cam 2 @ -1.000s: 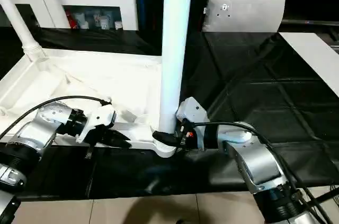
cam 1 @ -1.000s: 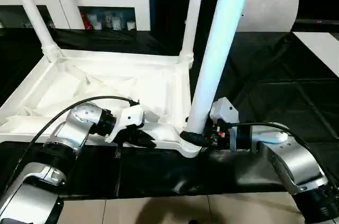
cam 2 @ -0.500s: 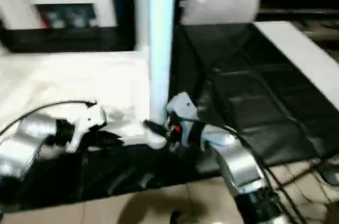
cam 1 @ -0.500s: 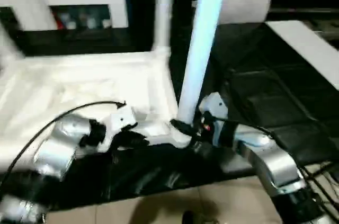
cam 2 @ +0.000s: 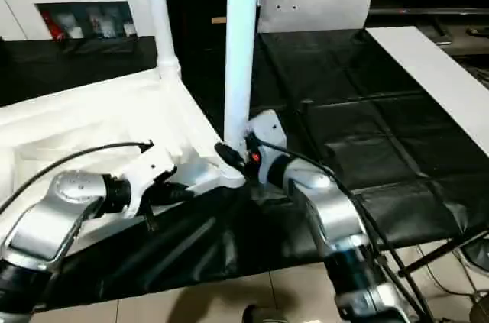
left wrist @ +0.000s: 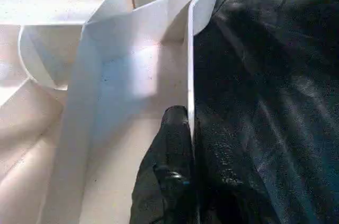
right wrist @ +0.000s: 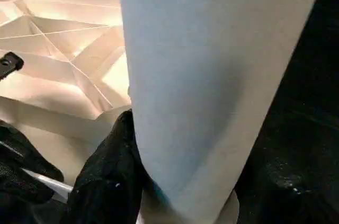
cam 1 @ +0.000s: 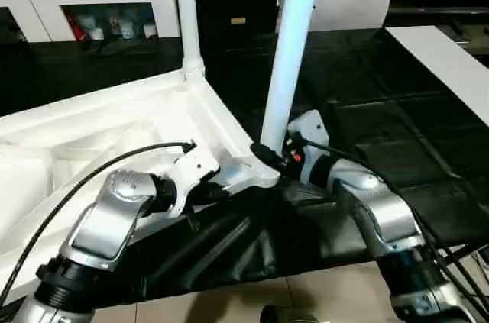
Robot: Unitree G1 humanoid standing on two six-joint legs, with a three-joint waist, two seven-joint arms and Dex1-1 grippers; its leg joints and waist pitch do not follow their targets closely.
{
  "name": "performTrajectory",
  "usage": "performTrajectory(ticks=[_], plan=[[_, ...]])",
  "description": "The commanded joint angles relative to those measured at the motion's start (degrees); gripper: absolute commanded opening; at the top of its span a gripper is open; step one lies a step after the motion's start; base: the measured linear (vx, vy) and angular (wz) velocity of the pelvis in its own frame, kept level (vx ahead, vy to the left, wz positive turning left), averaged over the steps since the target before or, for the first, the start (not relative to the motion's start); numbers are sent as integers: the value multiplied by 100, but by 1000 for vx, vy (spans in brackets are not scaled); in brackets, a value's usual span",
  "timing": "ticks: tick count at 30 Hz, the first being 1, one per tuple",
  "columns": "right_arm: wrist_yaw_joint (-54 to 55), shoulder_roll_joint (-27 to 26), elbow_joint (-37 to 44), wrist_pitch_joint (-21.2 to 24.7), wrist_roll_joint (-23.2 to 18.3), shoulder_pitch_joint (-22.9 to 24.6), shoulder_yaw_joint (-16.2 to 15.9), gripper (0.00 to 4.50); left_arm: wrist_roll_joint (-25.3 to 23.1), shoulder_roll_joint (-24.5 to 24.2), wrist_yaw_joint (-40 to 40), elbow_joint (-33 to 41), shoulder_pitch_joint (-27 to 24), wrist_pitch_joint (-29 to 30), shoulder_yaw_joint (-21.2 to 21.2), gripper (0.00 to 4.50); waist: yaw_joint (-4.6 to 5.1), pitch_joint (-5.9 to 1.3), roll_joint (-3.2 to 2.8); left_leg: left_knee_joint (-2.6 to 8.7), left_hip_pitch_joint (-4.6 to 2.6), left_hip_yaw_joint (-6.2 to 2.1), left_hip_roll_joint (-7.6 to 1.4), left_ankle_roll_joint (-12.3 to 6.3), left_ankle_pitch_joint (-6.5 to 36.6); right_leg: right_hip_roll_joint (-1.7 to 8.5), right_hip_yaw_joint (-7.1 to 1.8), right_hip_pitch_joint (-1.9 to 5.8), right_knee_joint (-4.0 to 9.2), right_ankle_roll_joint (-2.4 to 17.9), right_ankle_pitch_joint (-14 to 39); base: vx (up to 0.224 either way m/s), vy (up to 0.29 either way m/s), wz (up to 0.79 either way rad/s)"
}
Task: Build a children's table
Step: Insert table leg to table base
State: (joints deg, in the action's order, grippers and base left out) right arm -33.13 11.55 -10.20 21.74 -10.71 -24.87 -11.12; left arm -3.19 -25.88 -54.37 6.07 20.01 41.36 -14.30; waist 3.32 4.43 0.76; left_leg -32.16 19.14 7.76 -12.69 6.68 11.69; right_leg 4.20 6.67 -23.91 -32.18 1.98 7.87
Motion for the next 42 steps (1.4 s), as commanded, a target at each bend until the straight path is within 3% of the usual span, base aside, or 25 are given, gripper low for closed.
performTrajectory(ticks=[1,6,8,9,14,15,20,24,30,42], plan=[[72,21,-737,360,211,287,-148,191,29,1,15,394,160,-68,22,0,-96,-386,-106,306,152,118,20,-325,957,309,-296,428,341,1048,1882,0,0,0],[117,-24,-843,212,206,291,-108,191,-12,44,189,253,201,-272,82,0,-123,-395,-103,292,106,118,23,-230,1262,282,-270,394,393,862,2273,0,0,0],[96,-58,-892,168,161,285,-63,191,25,33,218,248,208,-284,66,0,-125,-408,-97,287,106,118,23,-234,1229,275,-274,403,375,876,2178,0,0,0],[88,-74,-915,151,143,279,-43,191,53,26,239,250,213,-286,61,0,-131,-403,-135,289,102,114,17,-237,1204,275,-276,396,358,918,2081,0,0,0],[134,-179,-1174,-92,76,178,124,191,41,-38,250,89,191,-559,-15,0,-119,-416,-137,275,98,124,32,-257,1270,258,-271,403,356,994,1958,0,0,0],[144,-185,-1226,-170,90,164,130,226,42,-26,262,57,202,-593,-4,0,-120,-419,-140,271,97,125,34,-254,1286,260,-268,407,358,981,2009,0,0,0],[116,-207,-1315,-350,106,168,153,264,45,19,332,-63,255,-776,43,0,-125,-423,-144,262,88,118,36,-240,1394,263,-251,398,385,899,2243,0,0,0],[-57,-190,-1290,-464,82,238,168,304,82,-10,363,-198,292,-998,26,0,-162,-453,-153,254,95,122,23,-262,1202,255,-269,410,328,1031,1793,0,0,0],[-165,-138,-1318,-540,58,270,151,352,60,-75,307,-317,299,-1170,-29,0,-243,-477,-159,232,97,146,30,-279,1010,258,-286,430,294,1129,1560,0,0,0],[-733,401,-673,-794,-25,749,200,440,80,-283,86,-617,261,-1750,-182,0,-331,-460,-126,211,91,152,43,-305,1178,244,-278,410,341,877,2097,0,0,0]])
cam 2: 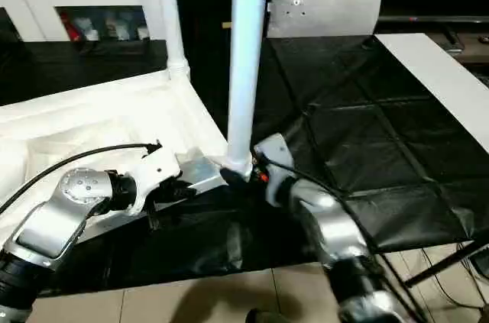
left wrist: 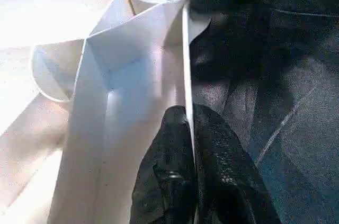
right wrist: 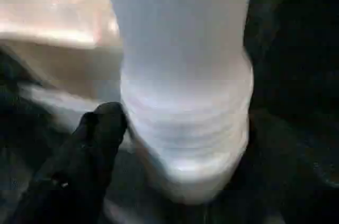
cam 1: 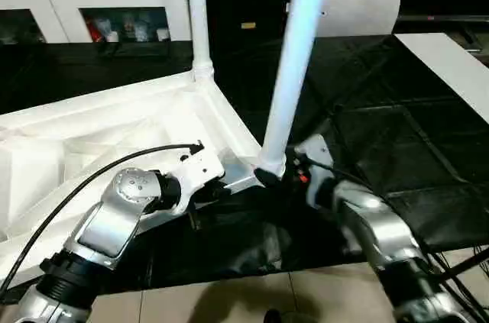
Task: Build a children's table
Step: Insert table leg to table base, then rotate leg to tighten
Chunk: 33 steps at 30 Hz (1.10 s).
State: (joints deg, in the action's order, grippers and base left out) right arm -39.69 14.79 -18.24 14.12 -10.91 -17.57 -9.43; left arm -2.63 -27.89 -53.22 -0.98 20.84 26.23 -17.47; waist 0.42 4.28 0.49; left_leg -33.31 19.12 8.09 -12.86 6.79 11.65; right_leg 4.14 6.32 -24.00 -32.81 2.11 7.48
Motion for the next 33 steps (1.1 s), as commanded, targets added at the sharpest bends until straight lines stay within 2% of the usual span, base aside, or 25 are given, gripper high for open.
performTrajectory(ticks=[1,7,8,9,12,15,19,24,27,33], plan=[[-131,128,178,-97,-1,60,47,446,38,-102,-73,39,177,-332,122,0,-41,-447,-96,326,96,119,65,-315,1198,250,-240,421,401,856,2160,0,0,0],[-510,411,498,-204,-143,319,146,446,92,-176,-270,-282,215,-743,25,0,-39,-420,-88,307,77,111,88,-344,1440,243,-190,382,491,558,2827,0,0,0],[-562,464,547,-253,-140,352,146,446,108,-185,-321,-334,227,-809,9,0,-50,-428,-129,301,61,108,89,-336,1457,244,-189,373,499,517,2892,0,0,0],[-587,504,584,-311,-138,378,160,446,119,-199,-379,-383,239,-878,-12,0,-55,-427,-106,297,61,114,91,-345,1470,238,-185,361,521,483,2913,0,0,0],[-599,558,634,-576,-146,407,246,446,161,-253,-598,-575,276,-1140,-87,0,-83,-443,-115,306,68,104,87,-346,1454,236,-184,369,498,508,2812,0,0,0],[-918,722,800,-276,-284,402,208,446,155,-302,-750,-682,306,-1258,-148,0,-90,-447,-114,307,70,102,81,-378,1444,228,-186,388,477,549,2680,0,0,0],[-1260,873,884,-344,-355,373,188,446,137,-342,-912,-827,349,-1405,-201,0,-121,-461,-107,300,74,113,75,-415,1353,238,-203,390,451,621,2537,0,0,0],[-1566,986,789,-486,-463,247,199,446,222,-378,-1262,-962,406,-1656,-300,0,-153,-468,-101,294,81,122,83,-407,1258,246,-201,395,451,603,2607,0,0,0],[-1761,1060,806,-537,-469,182,140,446,263,-425,-1488,-1024,439,-1804,-356,0,-216,-470,-119,299,64,126,70,-429,1227,247,-210,383,450,598,2601,0,0,0],[-2182,1164,627,-758,-317,-42,-76,446,245,-503,-1816,-1263,582,-2131,-467,0,-259,-479,-133,305,42,125,60,-362,1318,254,-207,384,435,642,2580,0,0,0]])
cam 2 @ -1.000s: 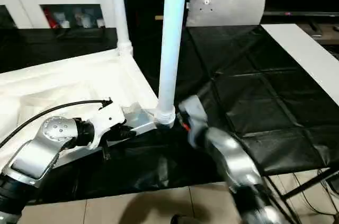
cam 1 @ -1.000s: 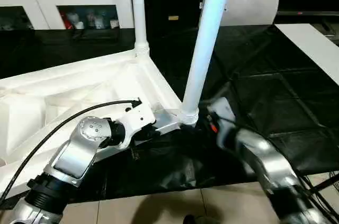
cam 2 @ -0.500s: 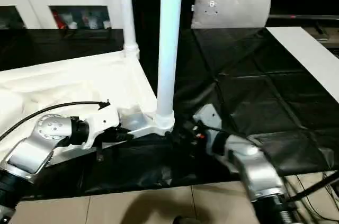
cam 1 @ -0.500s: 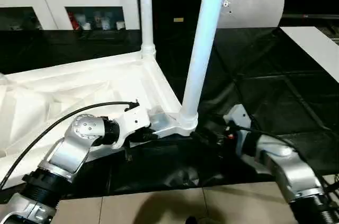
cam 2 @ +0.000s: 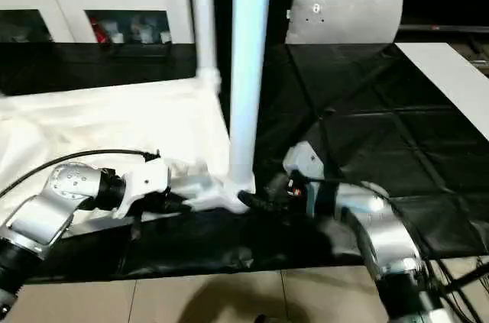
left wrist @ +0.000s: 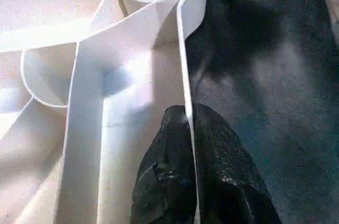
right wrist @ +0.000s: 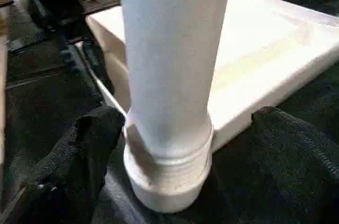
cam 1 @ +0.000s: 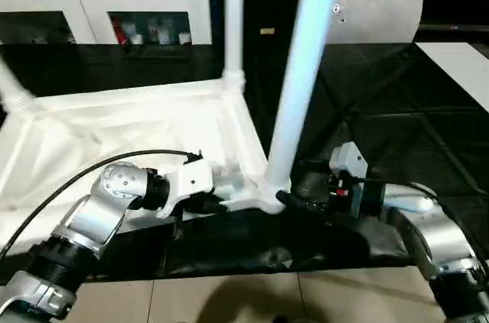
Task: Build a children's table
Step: Rotate leg to tighten
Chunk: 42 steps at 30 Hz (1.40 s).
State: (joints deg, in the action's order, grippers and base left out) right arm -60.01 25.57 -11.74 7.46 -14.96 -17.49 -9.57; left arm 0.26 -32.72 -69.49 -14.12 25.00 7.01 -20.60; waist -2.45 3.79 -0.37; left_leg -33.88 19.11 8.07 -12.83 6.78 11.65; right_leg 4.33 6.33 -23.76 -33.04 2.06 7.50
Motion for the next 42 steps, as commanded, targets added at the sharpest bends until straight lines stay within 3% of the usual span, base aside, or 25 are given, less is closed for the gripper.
performTrajectory(ticks=[1,11,12,20,29,34,42], plan=[[-241,105,-36,-100,101,-71,-110,446,-53,-26,-229,22,184,-250,-170,0,23,-432,-47,361,48,127,58,-362,1314,236,-207,364,459,645,2572,0,0,0],[-734,76,-541,-211,215,-456,-404,446,-76,-73,-629,-156,327,-541,-321,0,-10,-432,-11,357,63,134,55,-378,1157,254,-221,373,433,672,2546,0,0,0],[-761,61,-595,-224,222,-492,-414,420,-76,-74,-652,-164,334,-557,-328,0,-24,-435,-16,359,59,133,46,-373,1129,256,-225,375,422,690,2507,0,0,0],[-1038,22,-732,-187,192,-604,-495,367,-83,-73,-732,-216,369,-608,-341,0,-63,-430,-5,367,70,139,35,-375,1039,257,-245,386,383,776,2263,0,0,0],[-1250,7,-869,-126,201,-648,-562,283,-83,-107,-791,-259,391,-640,-343,0,-58,-411,12,366,64,141,42,-383,1086,257,-235,371,414,682,2517,0,0,0],[-1335,26,-855,-46,210,-624,-597,270,-72,-120,-808,-254,385,-629,-334,0,-60,-409,20,369,72,142,38,-394,1040,258,-239,372,404,686,2468,0,0,0],[-1325,-77,-783,334,118,-436,-649,270,105,-105,-809,-95,299,-357,-219,0,-48,-326,25,390,66,138,54,-397,1246,250,-226,342,464,549,2849,0,0,0]])
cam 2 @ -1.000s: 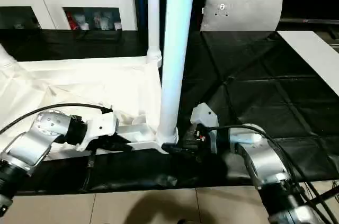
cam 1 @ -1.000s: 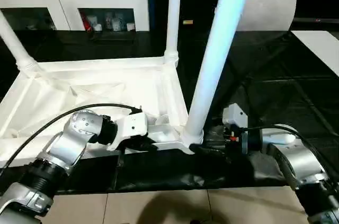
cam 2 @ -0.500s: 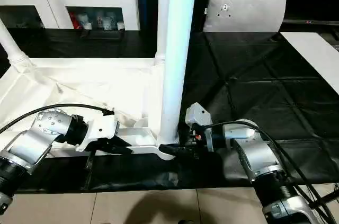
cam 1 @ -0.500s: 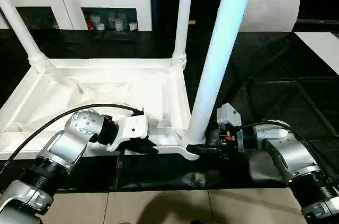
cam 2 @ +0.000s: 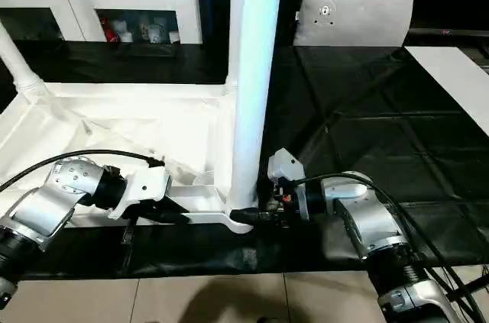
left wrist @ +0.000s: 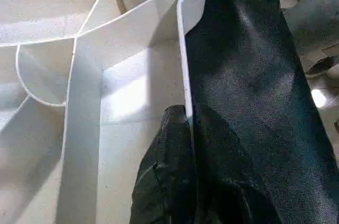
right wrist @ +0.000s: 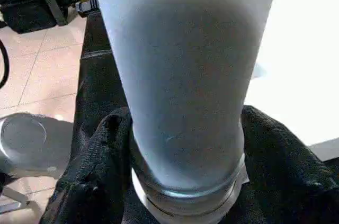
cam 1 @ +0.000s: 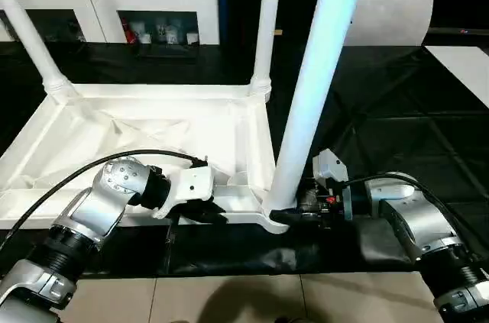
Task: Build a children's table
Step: Rotate leg to tighten
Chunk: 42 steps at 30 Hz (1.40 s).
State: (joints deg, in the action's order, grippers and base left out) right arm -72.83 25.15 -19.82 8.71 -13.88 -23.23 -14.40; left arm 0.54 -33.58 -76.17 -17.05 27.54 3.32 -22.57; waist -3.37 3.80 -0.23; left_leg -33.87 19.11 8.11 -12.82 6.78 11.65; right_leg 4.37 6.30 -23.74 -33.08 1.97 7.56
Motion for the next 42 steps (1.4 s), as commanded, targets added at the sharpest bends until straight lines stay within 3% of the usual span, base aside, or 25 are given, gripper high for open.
performTrajectory(ticks=[1,7,9,11,15,16,17,18,19,20,21,22,23,24,25,26,27,28,29,30,31,32,33,35,42], plan=[[6,-69,76,300,-17,188,-166,270,121,12,-91,253,28,104,20,0,43,-329,9,390,61,134,49,-387,1251,249,-225,339,467,553,2853,0,0,0],[1359,-649,465,903,106,632,-22,269,304,549,919,829,-11,1489,393,0,99,-261,-3,417,56,126,57,-266,1425,228,-206,312,503,458,3093,0,0,0],[2005,-988,540,1118,182,764,57,269,306,880,1406,1112,6,2110,478,0,181,-220,6,375,9,103,132,-186,1776,224,-81,264,655,139,3830,0,0,0],[2386,-1224,528,1234,200,796,147,269,270,1093,1671,1217,24,2362,492,0,277,-201,-13,370,10,75,137,-198,1982,212,-6,272,732,-63,4025,0,0,0],[3464,-1886,297,1383,317,729,392,269,113,1782,2487,1409,136,3053,562,0,562,-158,-154,445,-78,-78,-2,-245,2869,240,313,380,905,-88,3662,0,0,0],[3660,-1995,236,1397,357,695,440,269,72,1892,2631,1452,157,3183,573,0,562,-158,-154,445,-78,-78,-2,-245,2869,240,313,380,905,-88,3662,-9,57,-5],[4225,-2298,-69,1370,397,508,643,269,-71,2156,2976,1478,235,3383,569,0,649,-117,-194,653,74,-215,-172,-272,3455,237,314,579,670,-27,3052,0,0,0],[4428,-2410,-188,1361,387,431,736,269,-136,2240,3098,1473,270,3434,558,0,633,-94,-218,818,102,-270,-337,-223,4029,258,170,665,311,76,2559,0,0,0],[4678,-2545,-313,1353,373,346,853,269,-228,2348,3276,1483,316,3515,539,0,636,-71,-194,887,94,-273,-376,-180,4250,264,77,657,166,131,2361,0,0,0],[4856,-2627,-383,1347,370,296,918,269,-286,2415,3406,1502,347,3594,523,0,661,-22,-93,773,-94,-160,-189,-124,4345,222,76,433,462,66,3128,0,0,0],[4856,-2627,-383,1347,370,296,918,269,-286,2415,3406,1502,347,3594,523,0,719,-30,-33,182,-559,11,250,-105,3559,303,437,-26,1171,-295,4804,0,0,0],[5024,-2703,-453,1325,378,261,972,269,-393,2465,3558,1488,384,3617,493,0,821,-11,3,13,-526,44,333,-146,3173,314,679,-24,1319,-518,5141,0,0,0],[5169,-2795,-490,1319,425,249,1037,269,-532,2466,3699,1462,417,3637,430,0,883,-59,-214,89,-237,-34,185,-208,3008,263,1014,403,1333,-936,4803,52,17,-26],[5332,-2896,-540,1279,524,239,1103,269,-675,2425,3819,1420,431,3648,374,0,626,-119,-389,699,495,-443,-316,-154,3790,452,180,1125,-347,-219,2076,52,17,-26],[5348,-2905,-546,1272,535,238,1108,269,-689,2420,3830,1414,431,3646,370,0,617,-102,-332,824,247,-407,-391,-240,3879,398,-53,844,-231,-37,1247,111,39,-14],[5396,-2930,-566,1241,579,233,1124,269,-730,2389,3852,1390,427,3635,358,0,661,-70,21,508,-119,-248,75,-98,3583,382,-3,416,400,-91,3048,93,-11,8],[5401,-2960,-604,1203,564,216,1163,269,-756,2339,3842,1360,421,3608,346,0,536,-63,49,-20,-442,20,466,-68,2411,514,137,-52,967,-423,5427,93,-11,8],[5395,-2969,-618,1174,551,208,1179,269,-757,2321,3836,1346,417,3593,348,0,536,-63,49,-20,-442,20,466,-68,2411,514,137,-52,967,-423,5427,63,-20,-6],[5375,-2993,-669,1061,518,177,1225,269,-758,2279,3823,1320,407,3562,368,0,588,-130,-38,126,81,-133,348,-137,1886,578,266,438,815,-670,5368,83,7,-24],[5346,-2990,-697,987,504,153,1238,325,-761,2248,3805,1316,400,3537,382,0,625,-181,-65,287,187,-227,213,-138,1806,528,200,494,698,-395,4339,83,7,-24],[5329,-2973,-713,942,489,133,1236,325,-758,2223,3788,1314,391,3494,391,0,612,-209,-113,324,167,-241,179,-121,1747,490,176,491,656,-205,3846,91,37,-6],[5322,-2954,-729,909,478,111,1238,341,-757,2191,3771,1293,385,3428,401,0,600,-230,-114,355,132,-213,139,-167,1504,429,97,424,582,240,2943,0,0,0],[5280,-2925,-737,857,485,92,1259,341,-760,2128,3749,1249,374,3337,395,0,624,-213,-105,398,203,-198,108,-225,1460,382,65,447,479,557,2506,0,0,0],[5233,-2904,-754,785,523,69,1296,360,-761,2059,3730,1183,367,3232,391,0,651,-226,-108,410,212,-186,92,-231,1739,365,44,449,447,661,2538,0,0,0],[4530,-2294,-124,424,482,441,1271,427,-524,1632,3140,846,273,2487,486,0,545,-333,-88,358,233,-85,86,-490,802,385,-91,483,348,1073,1535,0,0,0]])
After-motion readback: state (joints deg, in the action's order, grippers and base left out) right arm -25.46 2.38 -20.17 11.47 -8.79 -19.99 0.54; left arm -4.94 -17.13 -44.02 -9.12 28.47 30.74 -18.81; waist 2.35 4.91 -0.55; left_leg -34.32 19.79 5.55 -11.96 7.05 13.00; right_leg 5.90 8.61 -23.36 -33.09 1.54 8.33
